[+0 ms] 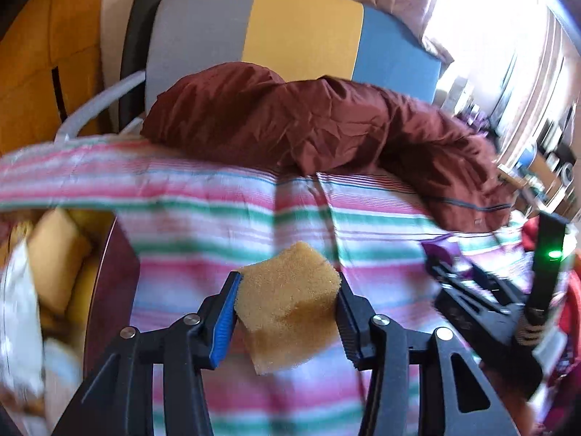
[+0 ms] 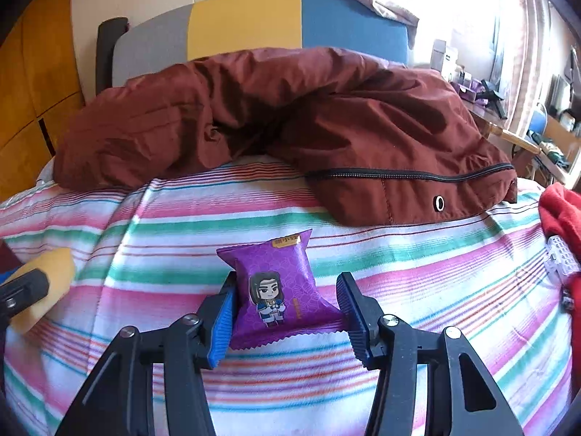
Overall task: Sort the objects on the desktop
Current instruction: 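Carry the sponge and candy packet over the tray and open both tools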
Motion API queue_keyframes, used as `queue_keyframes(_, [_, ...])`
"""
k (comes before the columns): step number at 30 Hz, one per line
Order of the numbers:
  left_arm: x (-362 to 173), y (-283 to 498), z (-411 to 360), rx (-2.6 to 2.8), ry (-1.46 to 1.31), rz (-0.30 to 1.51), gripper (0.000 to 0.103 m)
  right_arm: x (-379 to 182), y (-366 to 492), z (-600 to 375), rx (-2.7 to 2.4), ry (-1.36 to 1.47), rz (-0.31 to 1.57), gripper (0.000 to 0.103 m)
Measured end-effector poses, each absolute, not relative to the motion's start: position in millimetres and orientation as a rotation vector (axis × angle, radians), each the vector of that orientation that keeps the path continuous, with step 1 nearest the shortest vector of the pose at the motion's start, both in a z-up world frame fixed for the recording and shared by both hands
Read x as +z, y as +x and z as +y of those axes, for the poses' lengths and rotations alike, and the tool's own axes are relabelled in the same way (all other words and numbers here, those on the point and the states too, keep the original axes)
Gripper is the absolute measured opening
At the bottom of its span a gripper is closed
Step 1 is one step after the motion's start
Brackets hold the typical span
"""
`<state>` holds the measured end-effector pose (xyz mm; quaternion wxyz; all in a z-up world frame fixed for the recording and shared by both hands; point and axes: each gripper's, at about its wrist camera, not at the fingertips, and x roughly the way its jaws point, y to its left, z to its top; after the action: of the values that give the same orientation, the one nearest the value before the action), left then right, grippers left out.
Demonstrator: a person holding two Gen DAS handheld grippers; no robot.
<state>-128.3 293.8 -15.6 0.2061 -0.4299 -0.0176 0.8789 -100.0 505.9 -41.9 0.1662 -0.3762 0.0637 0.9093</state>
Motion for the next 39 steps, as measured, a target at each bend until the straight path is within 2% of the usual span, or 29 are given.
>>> queue_keyframes(6, [0.7, -74.9, 268.5, 2.363, -1.168, -0.184, 0.049, -36.2, -73.2, 487.8, 2.597, -1.072, 0.198, 0.054])
queue_keyframes(21, [55.2, 19.3, 151.7, 2.471, -0.874, -0.153, 0.049, -22.7, -11.4, 431.4, 2.678, -1.05, 0.279, 0.054])
queue_keyframes(25, [64.4, 21.6, 106.4, 2.553, -0.827, -0.195, 0.049, -5.5, -5.5, 398.3, 2.772, -1.044, 0.331, 0.054])
queue_keyframes(32, [55.0, -1.5, 41.9, 2.684, -0.872, -0.237, 0.049, 45.8, -41.2, 305.0, 3.015, -1.024, 0.205, 0.054])
queue_keyframes(39, [28.9, -32.6, 26.0, 2.685, -0.971, -0.155, 0.051, 47.5, -97.1, 237.3, 3.052, -1.137, 0.072, 0.054])
